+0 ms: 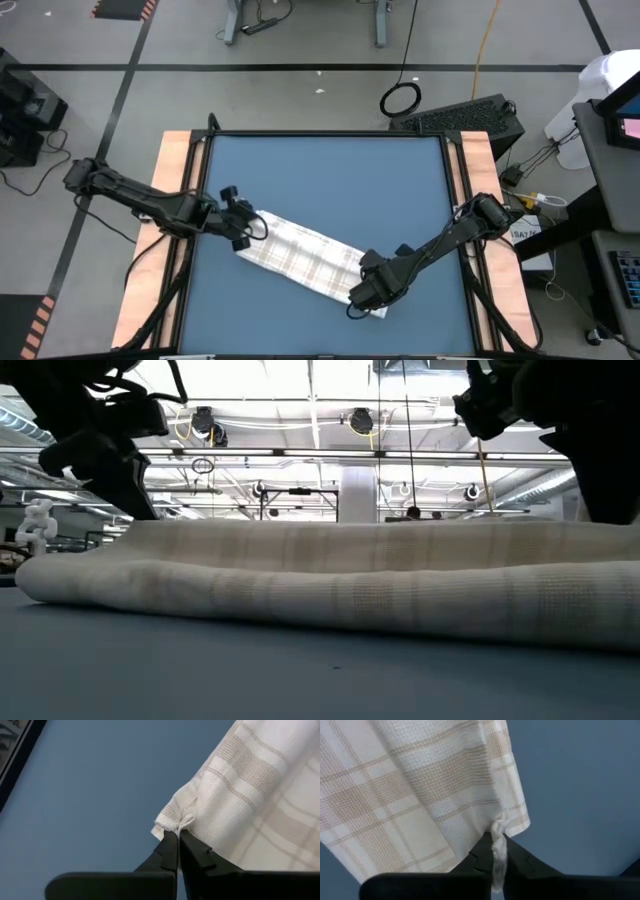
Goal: Roll towel
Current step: Fold the white towel
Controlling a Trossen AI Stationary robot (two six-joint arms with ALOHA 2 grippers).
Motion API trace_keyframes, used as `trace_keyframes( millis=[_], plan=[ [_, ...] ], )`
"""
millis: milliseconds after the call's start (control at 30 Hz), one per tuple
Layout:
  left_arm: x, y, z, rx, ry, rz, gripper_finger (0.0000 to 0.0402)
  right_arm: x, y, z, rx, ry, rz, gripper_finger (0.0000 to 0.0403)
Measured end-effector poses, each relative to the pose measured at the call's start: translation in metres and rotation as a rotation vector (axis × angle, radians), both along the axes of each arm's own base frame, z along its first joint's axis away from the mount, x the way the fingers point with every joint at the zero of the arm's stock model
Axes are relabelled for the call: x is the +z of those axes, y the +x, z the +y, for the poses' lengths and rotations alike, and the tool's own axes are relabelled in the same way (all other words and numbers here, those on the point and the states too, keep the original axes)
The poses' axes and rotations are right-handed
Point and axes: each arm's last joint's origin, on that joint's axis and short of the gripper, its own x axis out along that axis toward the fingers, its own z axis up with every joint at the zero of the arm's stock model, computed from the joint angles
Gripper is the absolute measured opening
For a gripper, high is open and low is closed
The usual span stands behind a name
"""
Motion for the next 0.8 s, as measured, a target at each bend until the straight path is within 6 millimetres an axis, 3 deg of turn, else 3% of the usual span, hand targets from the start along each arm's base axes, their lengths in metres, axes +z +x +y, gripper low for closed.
trace_keyframes(
  millis=[367,633,800],
  plan=[
    [-0.009,0.010,-0.001,0.026,0.043,0.016,0.0009,0.000,-0.003,-0.001,-0.012,0.004,0.032,0.0052],
    [-0.008,0.011,0.002,0.060,0.070,0.000,0.0009,0.002,-0.005,-0.002,-0.117,-0.029,0.048,0.0096],
    [-0.007,0.016,0.006,0.085,0.058,-0.041,0.0009,0.019,-0.004,0.005,-0.153,-0.024,0.027,0.0118]
  ],
)
